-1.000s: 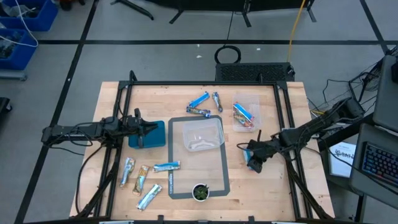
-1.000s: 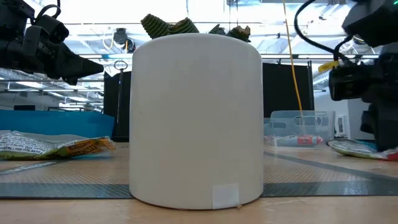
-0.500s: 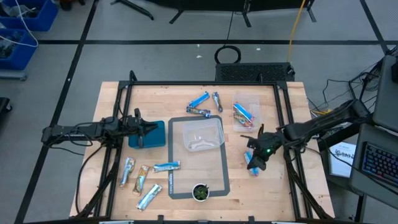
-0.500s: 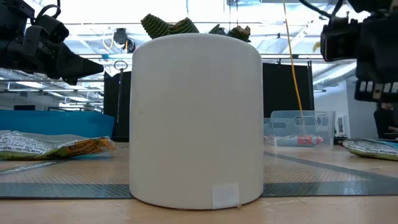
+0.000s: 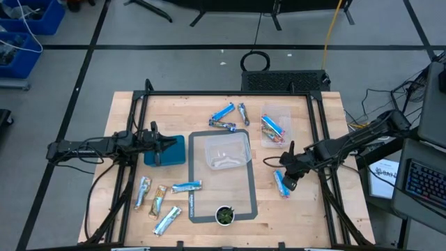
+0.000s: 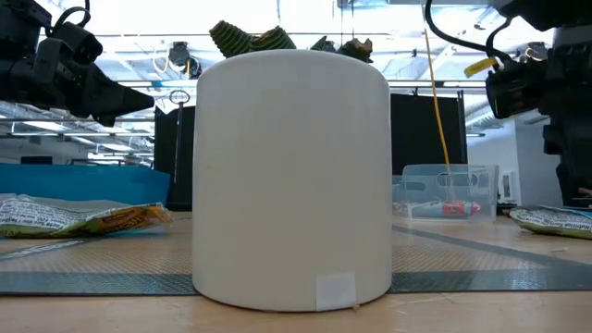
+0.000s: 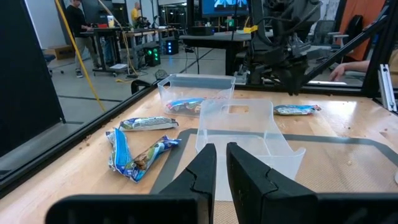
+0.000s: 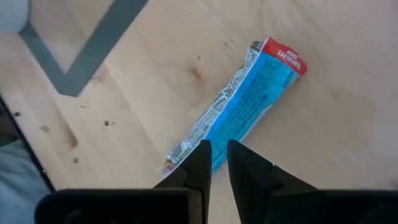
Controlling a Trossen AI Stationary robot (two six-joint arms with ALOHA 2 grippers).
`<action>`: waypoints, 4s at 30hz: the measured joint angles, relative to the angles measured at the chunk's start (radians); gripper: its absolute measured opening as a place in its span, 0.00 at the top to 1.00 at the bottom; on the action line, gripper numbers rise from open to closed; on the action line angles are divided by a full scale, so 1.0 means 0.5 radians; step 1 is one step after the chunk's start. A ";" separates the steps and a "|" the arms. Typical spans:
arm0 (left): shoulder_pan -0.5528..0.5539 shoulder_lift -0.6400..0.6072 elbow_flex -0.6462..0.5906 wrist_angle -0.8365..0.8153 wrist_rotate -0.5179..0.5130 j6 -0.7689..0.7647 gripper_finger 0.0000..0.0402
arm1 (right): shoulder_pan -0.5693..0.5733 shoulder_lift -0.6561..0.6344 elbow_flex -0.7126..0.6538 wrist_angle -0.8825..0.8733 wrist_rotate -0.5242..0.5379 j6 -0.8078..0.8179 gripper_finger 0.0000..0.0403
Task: Pick and place Granola Bars by type
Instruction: Put the red granola bar into the right transparent bin
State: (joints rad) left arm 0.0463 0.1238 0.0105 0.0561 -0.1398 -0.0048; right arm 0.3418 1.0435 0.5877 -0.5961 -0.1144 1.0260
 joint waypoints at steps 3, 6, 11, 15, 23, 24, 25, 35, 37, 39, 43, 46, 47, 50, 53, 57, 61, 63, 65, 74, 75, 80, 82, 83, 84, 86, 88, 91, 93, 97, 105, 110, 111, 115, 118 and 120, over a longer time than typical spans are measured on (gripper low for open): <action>0.000 0.000 0.000 0.000 0.000 0.000 0.90 | 0.023 0.032 0.000 -0.010 0.064 -0.004 0.89; 0.000 0.000 0.000 0.000 0.000 0.001 0.90 | 0.042 0.050 0.000 -0.036 0.079 -0.003 0.90; 0.000 0.000 0.000 0.000 0.000 0.000 0.90 | 0.073 0.069 0.000 -0.049 0.097 0.002 0.98; -0.001 0.000 0.000 0.000 -0.001 0.000 0.90 | 0.072 0.069 -0.008 -0.059 0.051 -0.002 0.97; 0.000 0.000 0.000 0.000 -0.001 0.000 0.90 | 0.025 0.069 -0.012 -0.059 -0.028 -0.034 0.66; 0.000 0.000 0.000 0.000 -0.001 0.000 0.90 | 0.025 0.069 -0.012 -0.057 -0.028 -0.033 0.62; -0.001 0.000 0.000 0.000 -0.001 0.000 0.90 | 0.025 0.069 -0.012 -0.050 -0.021 -0.030 0.58; -0.001 0.000 0.000 0.000 -0.001 0.000 0.90 | 0.026 0.124 -0.162 0.314 0.071 0.125 0.44; 0.000 0.000 0.000 0.000 -0.001 0.000 0.90 | 0.025 0.155 -0.211 0.398 0.071 0.125 0.45; 0.000 0.000 0.000 0.000 -0.001 0.000 0.90 | 0.026 0.194 -0.253 0.488 0.069 0.139 0.47; 0.000 0.000 0.000 0.000 -0.001 0.000 0.90 | 0.026 0.244 -0.289 0.571 0.074 0.147 0.50; 0.000 0.000 0.000 0.000 -0.001 0.000 0.90 | 0.026 0.249 -0.294 0.578 0.079 0.182 0.52; 0.000 0.000 0.000 0.000 -0.001 0.000 0.90 | 0.026 0.249 -0.294 0.579 0.080 0.190 0.53; -0.001 0.000 0.000 0.000 -0.001 0.000 0.90 | 0.025 0.244 -0.297 0.581 0.080 0.196 0.57; -0.001 0.000 0.000 0.000 -0.001 0.000 0.90 | 0.026 0.232 -0.299 0.580 0.080 0.200 0.62; 0.000 0.001 0.000 0.000 -0.001 0.000 0.90 | 0.025 0.230 -0.299 0.579 0.083 0.202 0.68; 0.000 0.000 0.000 0.000 -0.001 0.000 0.90 | 0.026 0.231 -0.300 0.579 0.084 0.175 0.75; 0.000 0.000 0.000 0.000 -0.001 0.001 0.90 | 0.026 0.231 -0.301 0.580 0.082 0.135 0.80; 0.000 0.000 0.000 0.000 -0.001 0.000 0.90 | 0.026 0.232 -0.301 0.585 0.069 0.101 0.85; 0.000 0.000 0.000 0.000 -0.001 0.000 0.90 | 0.068 0.210 -0.302 0.597 0.015 -0.152 0.97; 0.000 0.000 0.000 0.000 -0.001 0.000 0.90 | 0.067 0.197 -0.303 0.594 0.013 -0.176 0.97; -0.001 0.000 0.000 0.000 -0.001 0.000 0.90 | 0.067 0.076 -0.305 0.606 0.009 -0.278 0.99; 0.000 0.000 0.000 0.000 -0.001 0.000 0.90 | 0.067 0.000 -0.305 0.608 0.017 -0.329 0.99; 0.000 0.000 0.000 0.000 -0.001 0.000 0.90 | 0.067 -0.043 -0.305 0.610 0.021 -0.364 0.99; 0.000 0.000 0.000 0.000 -0.001 0.000 0.90 | 0.067 -0.088 -0.305 0.610 0.025 -0.403 0.99; 0.000 0.000 0.000 0.000 -0.001 0.000 0.90 | 0.067 -0.187 -0.305 0.613 0.071 -0.497 0.99; 0.000 0.000 0.000 0.000 -0.001 0.000 0.90 | 0.067 -0.290 -0.304 0.613 0.151 -0.607 0.99; 0.000 0.001 0.000 0.000 -0.001 0.000 0.90 | 0.067 -0.435 -0.303 0.615 0.311 -0.820 0.99; 0.000 0.001 0.000 0.000 -0.001 0.000 0.90 | 0.067 -0.510 -0.303 0.629 0.452 -0.972 0.99; -0.001 0.001 0.000 0.000 -0.001 0.000 0.90 | 0.067 -0.586 -0.303 0.769 0.726 -1.340 0.99; 0.000 0.000 0.000 0.000 -0.001 0.000 0.90 | 0.062 -0.593 -0.302 1.072 0.811 -1.934 0.99; 0.000 0.000 0.000 0.000 -0.001 0.000 0.90 | 0.062 -0.640 -0.353 1.174 0.800 -1.983 0.99; 0.000 0.001 0.000 0.000 -0.001 0.000 0.90 | 0.062 -0.651 -0.380 1.211 0.792 -1.987 0.99; 0.000 0.001 0.000 0.000 -0.001 0.000 0.90 | 0.061 -0.716 -0.528 1.443 0.590 -1.988 0.99; 0.000 0.000 0.000 0.000 -0.001 0.000 0.90 | 0.061 -0.771 -0.638 1.630 0.396 -2.003 0.99; 0.000 0.000 0.000 0.000 -0.001 0.000 0.90 | 0.061 -0.808 -0.693 1.730 0.266 -2.032 0.99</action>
State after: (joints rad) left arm 0.0461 0.1238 0.0105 0.0563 -0.1403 -0.0048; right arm 0.3721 0.6395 0.2413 0.2688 0.0189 0.0101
